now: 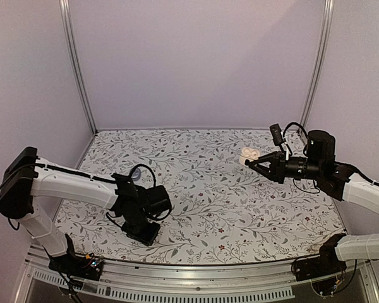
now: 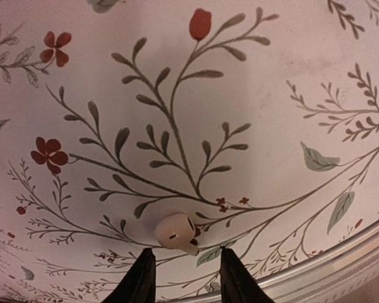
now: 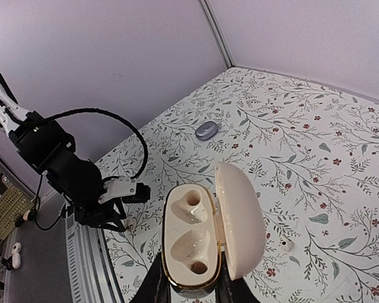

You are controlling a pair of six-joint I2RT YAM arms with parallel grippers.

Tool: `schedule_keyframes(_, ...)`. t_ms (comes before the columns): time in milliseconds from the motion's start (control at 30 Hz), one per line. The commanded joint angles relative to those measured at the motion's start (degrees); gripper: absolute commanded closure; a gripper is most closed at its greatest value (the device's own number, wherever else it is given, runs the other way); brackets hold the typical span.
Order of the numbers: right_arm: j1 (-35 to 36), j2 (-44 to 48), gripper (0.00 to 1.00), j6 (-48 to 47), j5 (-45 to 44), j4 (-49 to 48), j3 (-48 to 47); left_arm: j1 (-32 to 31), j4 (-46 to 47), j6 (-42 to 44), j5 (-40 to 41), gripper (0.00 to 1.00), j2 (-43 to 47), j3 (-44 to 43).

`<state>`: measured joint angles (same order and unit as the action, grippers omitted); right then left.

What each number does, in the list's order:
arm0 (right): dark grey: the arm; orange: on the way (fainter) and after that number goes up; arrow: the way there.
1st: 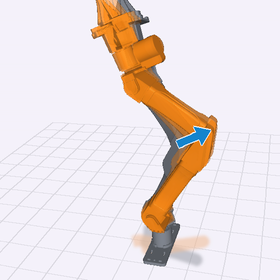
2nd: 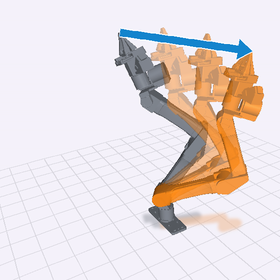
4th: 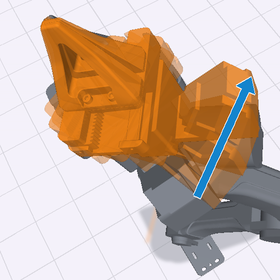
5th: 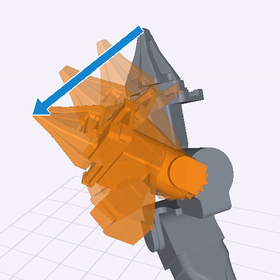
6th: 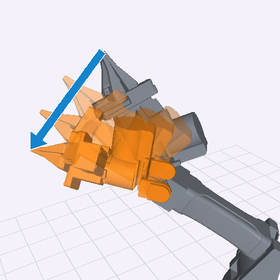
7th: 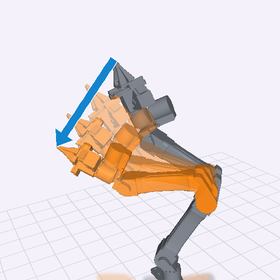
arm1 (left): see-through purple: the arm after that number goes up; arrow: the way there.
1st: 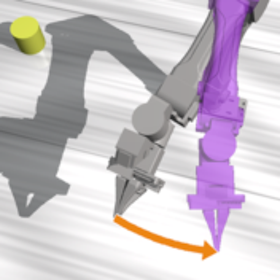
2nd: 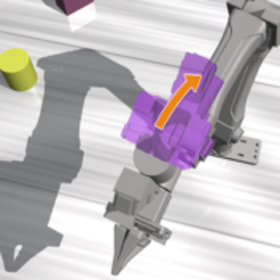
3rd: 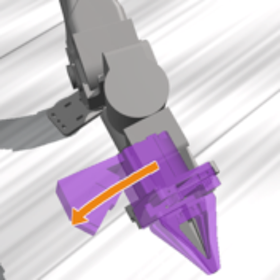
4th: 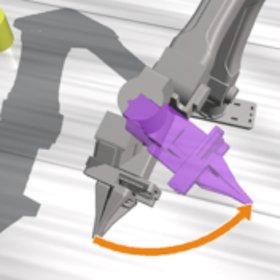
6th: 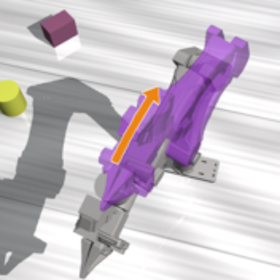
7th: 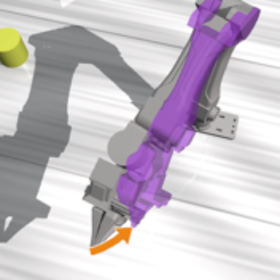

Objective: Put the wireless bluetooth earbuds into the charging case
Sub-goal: Pick up the left earbud from the corner of the board.

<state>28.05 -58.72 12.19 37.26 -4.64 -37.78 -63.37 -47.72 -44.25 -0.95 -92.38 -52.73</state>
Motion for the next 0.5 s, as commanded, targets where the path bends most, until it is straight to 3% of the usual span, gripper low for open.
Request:
schedule_keyframes(0,-0.28,0.18,1.00,-0.17,0.63,-1.97,0.51,-0.84,-2.71,-0.84,3.26,0.66,-1.46,-2.29)
schedule_keyframes(467,-0.28,0.53,1.00,-0.15,0.16,-2.13,0.43,-0.81,-0.62,0.28,3.64,0.70,-4.97,-2.62)
